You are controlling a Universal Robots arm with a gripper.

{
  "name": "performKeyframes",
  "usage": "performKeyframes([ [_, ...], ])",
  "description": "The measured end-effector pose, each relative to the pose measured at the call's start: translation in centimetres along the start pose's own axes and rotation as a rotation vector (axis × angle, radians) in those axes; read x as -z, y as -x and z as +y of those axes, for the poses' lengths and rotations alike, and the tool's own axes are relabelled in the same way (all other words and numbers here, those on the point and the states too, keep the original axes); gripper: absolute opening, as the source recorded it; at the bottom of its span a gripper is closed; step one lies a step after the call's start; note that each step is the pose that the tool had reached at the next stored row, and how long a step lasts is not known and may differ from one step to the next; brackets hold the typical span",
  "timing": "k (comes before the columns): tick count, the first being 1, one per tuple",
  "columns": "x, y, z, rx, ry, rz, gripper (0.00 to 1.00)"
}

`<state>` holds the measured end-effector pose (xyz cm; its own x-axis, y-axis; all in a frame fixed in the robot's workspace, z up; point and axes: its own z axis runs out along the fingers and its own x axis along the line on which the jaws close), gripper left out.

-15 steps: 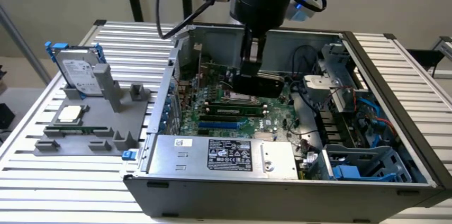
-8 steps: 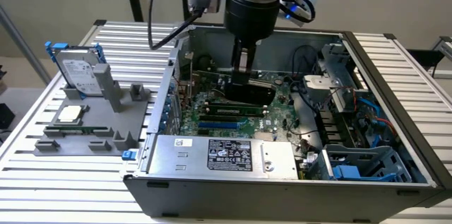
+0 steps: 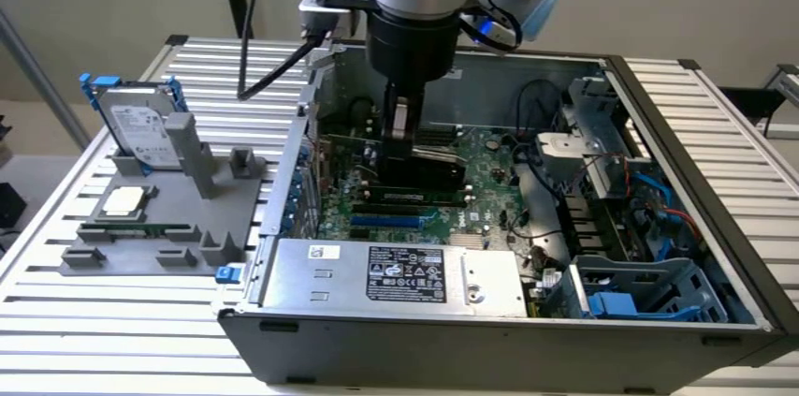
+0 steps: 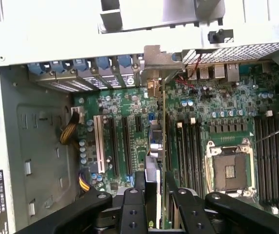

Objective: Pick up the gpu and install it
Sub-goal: 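Insert the gpu into the slot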

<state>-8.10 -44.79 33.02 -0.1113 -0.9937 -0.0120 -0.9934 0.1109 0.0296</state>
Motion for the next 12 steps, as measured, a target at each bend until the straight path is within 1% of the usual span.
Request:
performKeyframes([
  [3, -0.34, 0.0, 0.25, 0.004, -0.014, -0.0015, 0.27],
  [4, -0.5, 0.0, 0.29, 0.006, -0.0161, -0.0016, 0.27],
  [12, -1.95, -0.1, 0.31, 0.026, -0.0162, -0.0014, 0.27],
])
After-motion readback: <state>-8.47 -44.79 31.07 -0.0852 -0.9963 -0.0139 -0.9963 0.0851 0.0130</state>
